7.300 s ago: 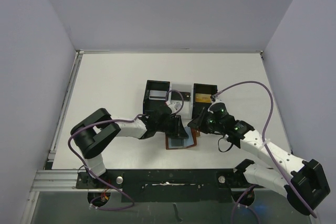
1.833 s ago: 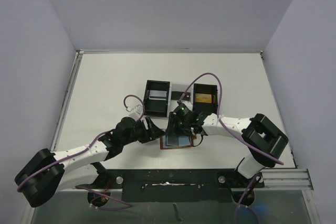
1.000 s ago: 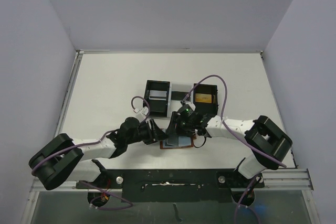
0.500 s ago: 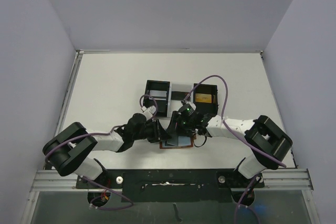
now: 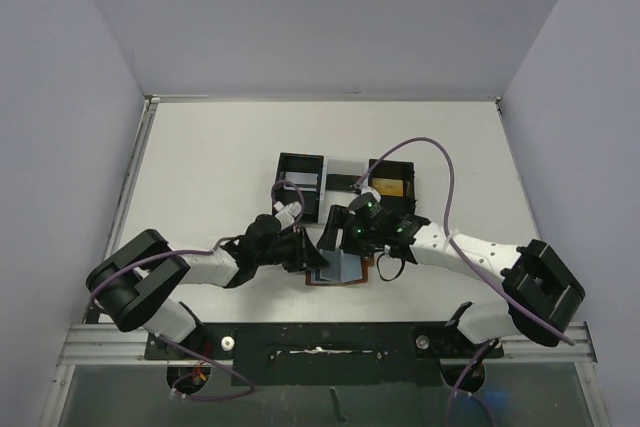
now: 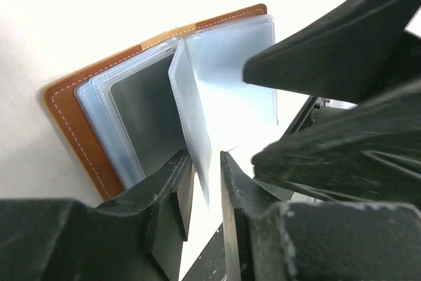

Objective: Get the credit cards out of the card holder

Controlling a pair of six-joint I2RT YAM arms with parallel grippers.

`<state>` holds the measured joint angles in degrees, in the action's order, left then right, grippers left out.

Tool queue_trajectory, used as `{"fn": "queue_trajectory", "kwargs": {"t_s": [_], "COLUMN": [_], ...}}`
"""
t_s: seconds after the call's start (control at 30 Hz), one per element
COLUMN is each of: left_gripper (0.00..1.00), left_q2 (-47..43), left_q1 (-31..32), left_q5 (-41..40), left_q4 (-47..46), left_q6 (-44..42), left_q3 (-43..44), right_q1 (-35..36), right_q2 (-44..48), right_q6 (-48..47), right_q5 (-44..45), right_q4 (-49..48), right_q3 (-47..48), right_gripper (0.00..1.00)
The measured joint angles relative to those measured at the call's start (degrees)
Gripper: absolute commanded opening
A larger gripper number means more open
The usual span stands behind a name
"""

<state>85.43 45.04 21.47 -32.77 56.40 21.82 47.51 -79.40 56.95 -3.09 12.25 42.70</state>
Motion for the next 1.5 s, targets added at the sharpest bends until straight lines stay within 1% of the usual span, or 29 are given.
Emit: {"fn": "queue_trajectory", "kwargs": {"t_s": [0.07,0.17,0.37,0.53,0.73,0.77,0.83,0.9,1.03,1.2,1.3,1.5], "left_gripper": [0.34,0.39,0.41,0.42,0.43,0.43,0.43,0.43,0.43,0.43,0.43,0.43], "left_q2": [0.9,2.3,3.3,3.9,8.1,8.9,10.4,11.0,9.2,2.5,-0.9,-3.1], "left_q1": [0.0,0.0,0.8,3.3,5.5,5.7,6.2,6.9,7.8,7.4,6.8,6.2], "left_q5": [0.4,1.1,1.9,1.9,2.7,3.0,3.8,3.3,1.8,-3.0,-6.3,-9.2], "left_q4": [0.0,-0.2,0.1,0.8,1.3,1.3,1.4,2.3,3.5,6.7,8.3,10.5], "left_q6": [-0.1,-0.1,-0.1,-0.7,-1.8,-1.8,-1.8,-1.8,-1.9,-2.4,-2.6,-2.9], "left_q3": [0.6,1.4,4.0,7.7,11.2,11.3,11.5,11.4,11.0,9.0,7.7,6.8], "right_q1": [-0.2,-0.5,-1.4,-2.6,-6.3,-6.9,-7.7,-7.8,-7.8,-7.8,-7.8,-5.2], "right_q2": [1.2,2.3,7.1,14.3,18.8,19.0,19.0,18.8,17.9,14.7,11.2,5.5], "right_q6": [-0.4,-0.8,-0.1,1.4,2.4,2.5,2.5,2.4,2.1,1.5,0.5,0.5], "right_q5": [1.1,4.0,9.5,11.6,10.1,9.3,7.9,6.3,3.4,-0.8,-3.0,-1.3], "right_q4": [1.8,5.3,11.6,12.3,11.5,11.0,10.7,10.3,8.3,6.1,5.2,7.2], "right_q3": [0.9,2.2,2.3,0.3,-3.9,-4.7,-5.6,-5.7,-5.7,-5.7,-5.7,-5.7], "right_gripper": [0.73,0.70,0.65,0.59,0.46,0.42,0.37,0.34,0.28,0.28,0.27,0.31]}}
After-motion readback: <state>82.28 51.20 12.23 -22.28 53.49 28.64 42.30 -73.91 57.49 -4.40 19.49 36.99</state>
